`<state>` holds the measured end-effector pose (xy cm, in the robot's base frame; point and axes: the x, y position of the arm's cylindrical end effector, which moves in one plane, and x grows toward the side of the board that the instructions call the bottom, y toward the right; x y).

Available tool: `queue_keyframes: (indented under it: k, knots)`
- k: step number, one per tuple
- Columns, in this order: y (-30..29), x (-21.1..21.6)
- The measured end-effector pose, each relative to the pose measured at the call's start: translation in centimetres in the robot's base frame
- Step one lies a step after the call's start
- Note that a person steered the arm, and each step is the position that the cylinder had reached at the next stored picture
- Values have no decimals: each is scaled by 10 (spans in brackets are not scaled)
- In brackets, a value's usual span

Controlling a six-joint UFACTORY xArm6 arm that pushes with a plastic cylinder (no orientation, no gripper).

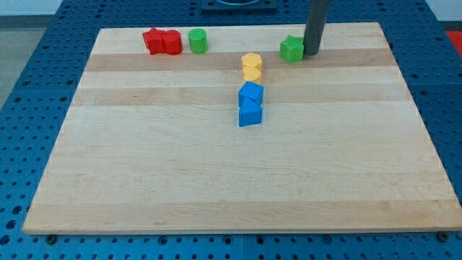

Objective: Move the green star to the top of the hexagon

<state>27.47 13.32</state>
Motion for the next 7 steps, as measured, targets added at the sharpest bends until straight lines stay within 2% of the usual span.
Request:
queue_keyframes:
  k: [4,7]
  knots:
    - [-10,16]
    - [-48,11]
